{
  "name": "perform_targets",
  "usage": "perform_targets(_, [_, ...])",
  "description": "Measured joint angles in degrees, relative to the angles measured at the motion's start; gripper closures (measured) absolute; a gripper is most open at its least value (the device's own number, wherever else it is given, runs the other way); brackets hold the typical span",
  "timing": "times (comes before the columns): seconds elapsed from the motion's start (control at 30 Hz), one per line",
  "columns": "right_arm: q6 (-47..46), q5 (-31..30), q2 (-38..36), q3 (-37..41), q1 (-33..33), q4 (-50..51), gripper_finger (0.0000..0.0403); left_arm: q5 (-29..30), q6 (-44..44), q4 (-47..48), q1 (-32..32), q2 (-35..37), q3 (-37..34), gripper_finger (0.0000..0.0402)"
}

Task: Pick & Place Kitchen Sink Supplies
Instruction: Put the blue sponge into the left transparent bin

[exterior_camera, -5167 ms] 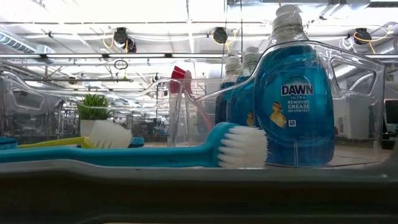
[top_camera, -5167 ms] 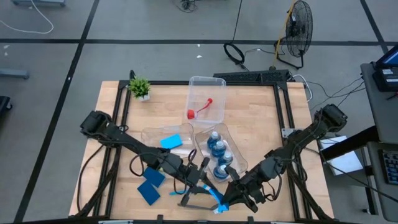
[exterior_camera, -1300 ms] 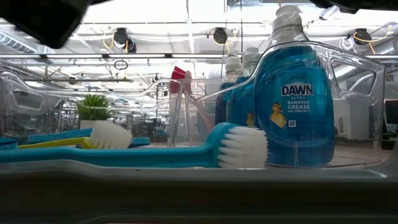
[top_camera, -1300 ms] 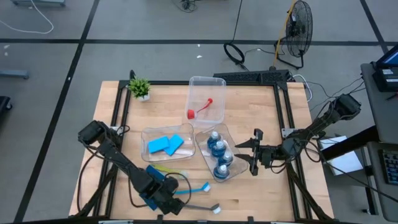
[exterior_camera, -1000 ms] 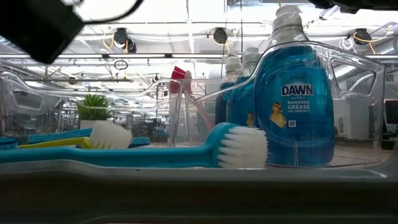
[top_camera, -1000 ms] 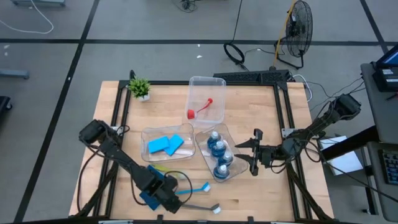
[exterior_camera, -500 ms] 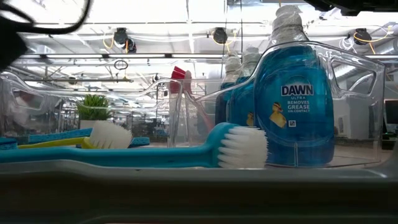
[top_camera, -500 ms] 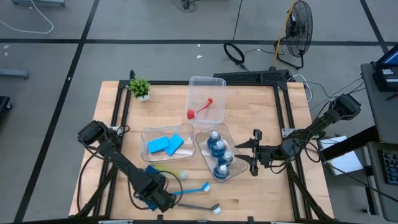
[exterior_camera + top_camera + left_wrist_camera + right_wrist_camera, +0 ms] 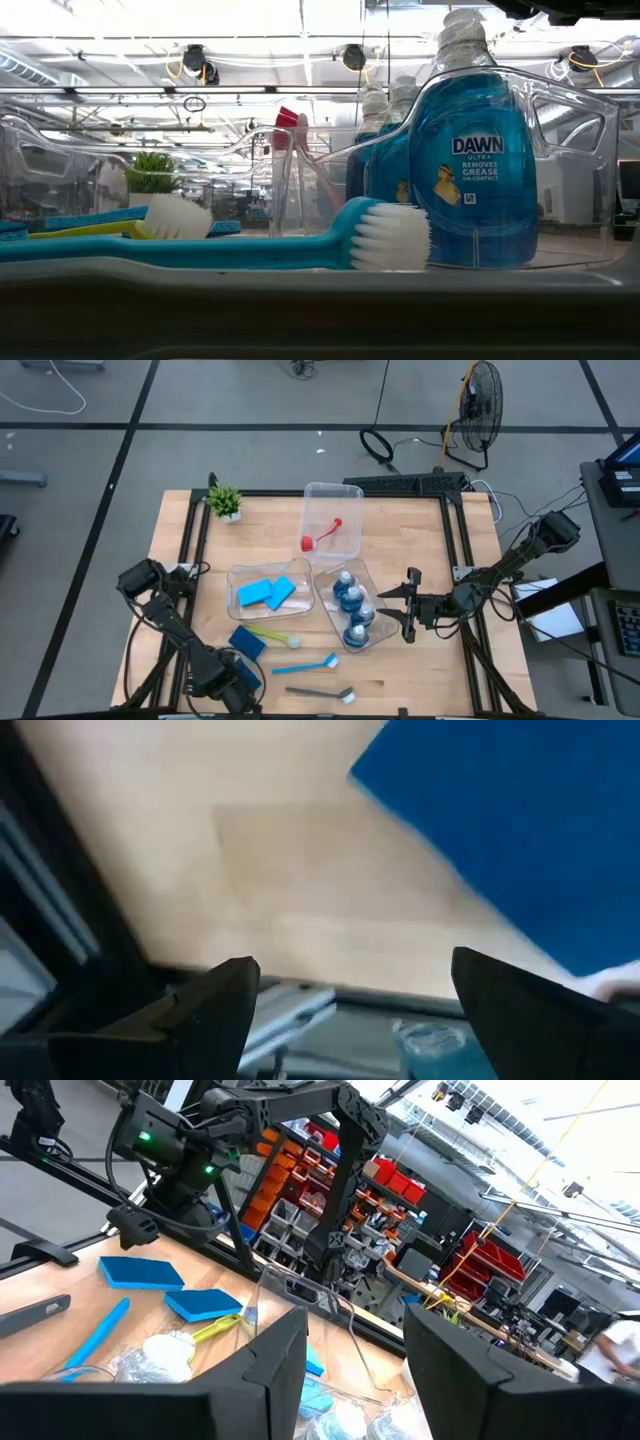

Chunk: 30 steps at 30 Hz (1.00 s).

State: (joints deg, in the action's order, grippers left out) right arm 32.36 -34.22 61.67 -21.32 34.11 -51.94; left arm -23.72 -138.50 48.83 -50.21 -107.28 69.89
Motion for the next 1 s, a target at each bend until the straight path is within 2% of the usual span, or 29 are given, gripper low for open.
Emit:
perform_targets(0.07, [0.0,0.0,0.0,0.0,0.0,0.0,0.0248,4.4,-0.1,1.8,-0.2,0.0,0.0,0.0066])
perform_targets(0.17, [0.0,0.0,0.0,0.0,0.0,0.0,0.0248,14.9,-1.8,1.9,-0.6,0.0,0.0,0.0066])
perform_targets(0.27, [0.0,0.0,0.0,0.0,0.0,0.0,0.0248,21.0,-2.2,1.2,-0.3,0.0,0.0,0.0066])
perform_targets(0.43, [0.0,0.0,0.0,0.0,0.0,0.0,0.0248,23.0,-1.7,0.4,0.2,0.0,0.0,0.0066])
perform_targets(0.77, [-0.2,0.0,0.0,0.0,0.0,0.2,0.0248,42.5,1.3,0.6,0.4,0.0,0.1,0.0066])
perform_targets(1.0, [-0.2,0.0,0.0,0.0,0.0,0.2,0.0248,47.5,3.0,1.4,2.3,0.0,0.1,0.0066])
